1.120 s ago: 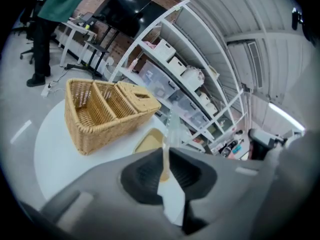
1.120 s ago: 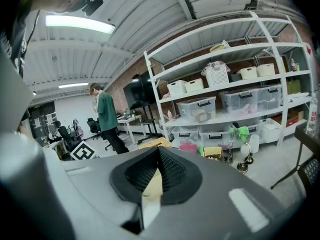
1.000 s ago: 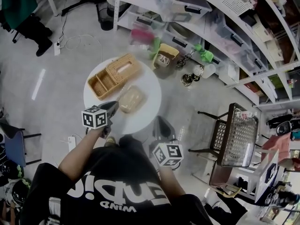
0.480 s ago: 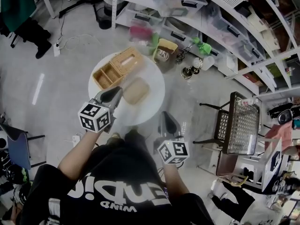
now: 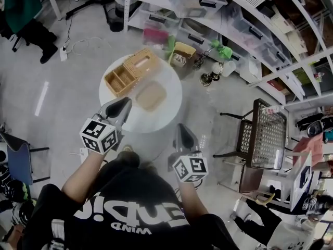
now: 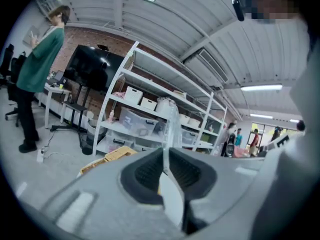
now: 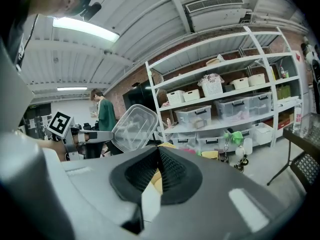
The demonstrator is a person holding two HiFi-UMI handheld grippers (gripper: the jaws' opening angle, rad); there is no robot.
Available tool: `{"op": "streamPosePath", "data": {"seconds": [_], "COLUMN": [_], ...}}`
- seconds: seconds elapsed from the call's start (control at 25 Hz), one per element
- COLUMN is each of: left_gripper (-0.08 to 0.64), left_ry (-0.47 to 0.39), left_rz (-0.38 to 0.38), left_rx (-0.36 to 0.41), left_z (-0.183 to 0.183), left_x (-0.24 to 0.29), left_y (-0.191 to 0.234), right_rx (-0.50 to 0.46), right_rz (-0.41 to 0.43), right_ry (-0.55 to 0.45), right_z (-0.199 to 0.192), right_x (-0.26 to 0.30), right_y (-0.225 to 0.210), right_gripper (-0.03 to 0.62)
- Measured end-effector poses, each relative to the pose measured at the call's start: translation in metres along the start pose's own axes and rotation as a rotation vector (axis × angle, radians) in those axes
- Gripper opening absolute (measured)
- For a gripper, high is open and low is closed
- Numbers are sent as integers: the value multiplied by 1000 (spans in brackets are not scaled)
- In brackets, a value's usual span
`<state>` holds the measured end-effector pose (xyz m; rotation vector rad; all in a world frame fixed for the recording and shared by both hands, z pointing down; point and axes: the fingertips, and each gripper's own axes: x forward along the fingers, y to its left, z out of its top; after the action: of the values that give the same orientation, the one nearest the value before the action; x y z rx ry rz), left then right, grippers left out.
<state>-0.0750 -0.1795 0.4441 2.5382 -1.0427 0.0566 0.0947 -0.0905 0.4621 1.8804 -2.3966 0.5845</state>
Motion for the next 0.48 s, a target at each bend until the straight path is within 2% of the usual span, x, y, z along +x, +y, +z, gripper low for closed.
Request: {"op": "streamPosePath", "data": {"seconds": [0.28, 0.48], "left_gripper": [37, 37], "left_ry": [-54, -68], "left_rz": [45, 85], "left_rx": [35, 39], "left_z": [-1, -18], "left_x": [-38, -65], "left_y": [-34, -79], "right_rx": [-9, -8], "right_rz": [58, 87], "right_ry": [-13, -27], "right_z": [-8, -14], "right_x": [-31, -75], "right_y": [2, -6], "right_gripper": [-2, -2]}}
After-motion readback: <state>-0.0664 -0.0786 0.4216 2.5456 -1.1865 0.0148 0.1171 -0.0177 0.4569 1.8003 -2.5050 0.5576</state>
